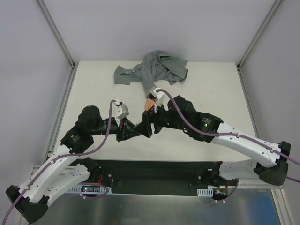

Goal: Paint the nails

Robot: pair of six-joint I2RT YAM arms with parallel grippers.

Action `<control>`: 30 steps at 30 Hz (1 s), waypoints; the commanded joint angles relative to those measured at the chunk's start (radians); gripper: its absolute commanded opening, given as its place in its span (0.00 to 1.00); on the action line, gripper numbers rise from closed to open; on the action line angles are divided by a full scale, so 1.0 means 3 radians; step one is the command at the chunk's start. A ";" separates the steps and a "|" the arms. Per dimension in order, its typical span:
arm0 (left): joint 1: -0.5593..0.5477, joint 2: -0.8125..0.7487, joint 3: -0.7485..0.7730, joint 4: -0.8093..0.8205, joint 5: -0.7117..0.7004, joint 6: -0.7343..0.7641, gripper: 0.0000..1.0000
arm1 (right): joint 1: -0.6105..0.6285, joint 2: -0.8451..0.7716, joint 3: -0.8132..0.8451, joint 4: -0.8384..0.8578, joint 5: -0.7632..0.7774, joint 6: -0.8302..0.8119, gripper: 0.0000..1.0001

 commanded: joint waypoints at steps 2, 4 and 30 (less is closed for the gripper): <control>-0.0034 -0.0161 0.0055 0.0122 -0.0931 0.0064 0.00 | 0.0317 0.0061 0.0671 -0.0631 0.1755 0.0507 0.69; -0.0034 -0.0176 0.0029 0.0106 -0.1092 0.0048 0.00 | 0.0419 0.0153 0.0748 -0.0652 0.2021 0.0538 0.68; -0.0034 -0.0069 0.0239 0.0024 0.1493 0.0232 0.00 | 0.0119 0.0242 -0.0155 0.1311 -0.1762 -0.0538 0.00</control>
